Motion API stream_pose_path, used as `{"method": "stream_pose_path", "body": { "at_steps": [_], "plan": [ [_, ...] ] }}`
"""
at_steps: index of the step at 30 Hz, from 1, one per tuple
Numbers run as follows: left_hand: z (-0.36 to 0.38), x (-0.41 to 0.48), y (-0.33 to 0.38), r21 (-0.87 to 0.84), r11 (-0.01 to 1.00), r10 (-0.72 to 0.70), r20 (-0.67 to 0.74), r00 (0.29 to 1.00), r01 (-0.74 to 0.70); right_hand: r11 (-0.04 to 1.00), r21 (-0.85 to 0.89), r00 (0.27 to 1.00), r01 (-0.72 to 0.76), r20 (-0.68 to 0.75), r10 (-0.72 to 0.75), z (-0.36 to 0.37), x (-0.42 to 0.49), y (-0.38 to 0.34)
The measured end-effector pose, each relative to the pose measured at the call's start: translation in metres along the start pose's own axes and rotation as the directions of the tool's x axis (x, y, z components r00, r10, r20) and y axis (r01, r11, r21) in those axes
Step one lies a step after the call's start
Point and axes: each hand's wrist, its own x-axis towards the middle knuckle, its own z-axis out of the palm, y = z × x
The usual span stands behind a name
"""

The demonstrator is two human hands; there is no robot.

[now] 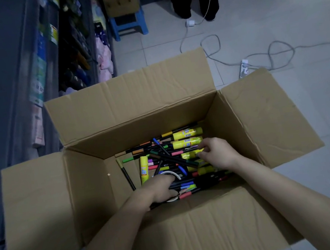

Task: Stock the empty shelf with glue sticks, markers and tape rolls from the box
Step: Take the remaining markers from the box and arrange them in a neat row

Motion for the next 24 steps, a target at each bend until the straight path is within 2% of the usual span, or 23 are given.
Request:
{"method": "stream_pose_path", "body": {
  "at_steps": [6, 9, 12, 15, 17, 21, 24],
  "plan": [
    [-0.005, -0.022, -0.026, -0.259, 0.966, -0.025, -0.161, 0.987, -0.018, 0.999, -0.041, 0.999, 0.001, 0.053, 0.001, 0.002, 0.002, -0.002],
    [-0.009, -0.040, -0.037, -0.382, 0.924, -0.094, -0.291, 0.952, -0.025, 0.997, -0.078, 0.998, 0.026, 0.062, -0.021, 0.005, 0.003, -0.005],
    [-0.014, -0.059, -0.046, -0.509, 0.859, -0.221, -0.458, 0.861, -0.050, 0.983, -0.159, 0.994, 0.086, 0.084, -0.074, 0.009, 0.005, -0.011],
    [-0.011, -0.072, -0.049, -0.598, 0.798, -0.355, -0.564, 0.746, -0.072, 0.933, -0.301, 0.979, 0.199, 0.105, -0.175, 0.017, 0.010, -0.024],
    [-0.006, -0.077, -0.048, -0.628, 0.772, -0.382, -0.583, 0.717, -0.099, 0.892, -0.373, 0.966, 0.256, 0.131, -0.223, 0.024, 0.015, -0.036],
    [0.001, -0.078, -0.052, -0.704, 0.695, -0.426, -0.568, 0.704, -0.147, 0.820, -0.467, 0.942, 0.331, 0.210, -0.261, 0.042, 0.027, -0.051],
    [0.004, -0.077, -0.057, -0.718, 0.682, -0.460, -0.567, 0.683, -0.137, 0.743, -0.540, 0.916, 0.396, 0.281, -0.285, 0.055, 0.036, -0.056]
  ]
}}
